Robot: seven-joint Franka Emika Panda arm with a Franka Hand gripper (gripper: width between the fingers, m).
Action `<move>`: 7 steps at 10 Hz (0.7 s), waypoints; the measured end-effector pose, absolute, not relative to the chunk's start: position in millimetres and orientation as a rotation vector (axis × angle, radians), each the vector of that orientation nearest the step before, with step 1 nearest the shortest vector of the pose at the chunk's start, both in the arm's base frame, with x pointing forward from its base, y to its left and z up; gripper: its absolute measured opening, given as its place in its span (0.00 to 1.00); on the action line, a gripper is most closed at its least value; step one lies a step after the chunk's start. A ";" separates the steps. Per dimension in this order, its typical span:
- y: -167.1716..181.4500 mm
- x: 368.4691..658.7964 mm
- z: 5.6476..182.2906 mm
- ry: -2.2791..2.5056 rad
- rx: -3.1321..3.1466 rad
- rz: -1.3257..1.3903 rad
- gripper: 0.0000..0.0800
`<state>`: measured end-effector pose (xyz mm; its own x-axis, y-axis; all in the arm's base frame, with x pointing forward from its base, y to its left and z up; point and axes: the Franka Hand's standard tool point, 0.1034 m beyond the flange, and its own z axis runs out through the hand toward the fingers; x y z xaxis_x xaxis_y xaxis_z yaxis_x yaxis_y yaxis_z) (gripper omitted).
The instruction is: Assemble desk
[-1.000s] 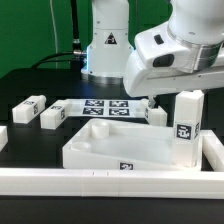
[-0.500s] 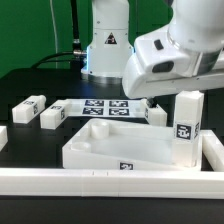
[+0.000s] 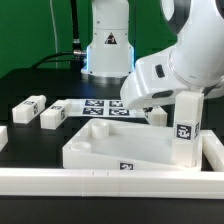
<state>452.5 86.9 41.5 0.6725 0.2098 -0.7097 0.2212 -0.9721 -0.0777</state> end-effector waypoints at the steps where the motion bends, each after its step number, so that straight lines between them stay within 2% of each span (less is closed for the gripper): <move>1: 88.7 450.2 39.8 0.388 2.853 -1.200 0.81; 3: 83.4 448.2 30.4 0.405 2.870 -1.172 0.81; 7: 81.9 442.9 26.6 0.304 2.855 -1.173 0.81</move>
Offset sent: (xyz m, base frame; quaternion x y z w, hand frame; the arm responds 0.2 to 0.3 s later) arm 0.0000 0.0000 0.0000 0.0000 0.0000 0.0000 1.0000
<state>442.9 81.9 26.6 0.6949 0.1652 -0.6999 0.1954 -0.9800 -0.0373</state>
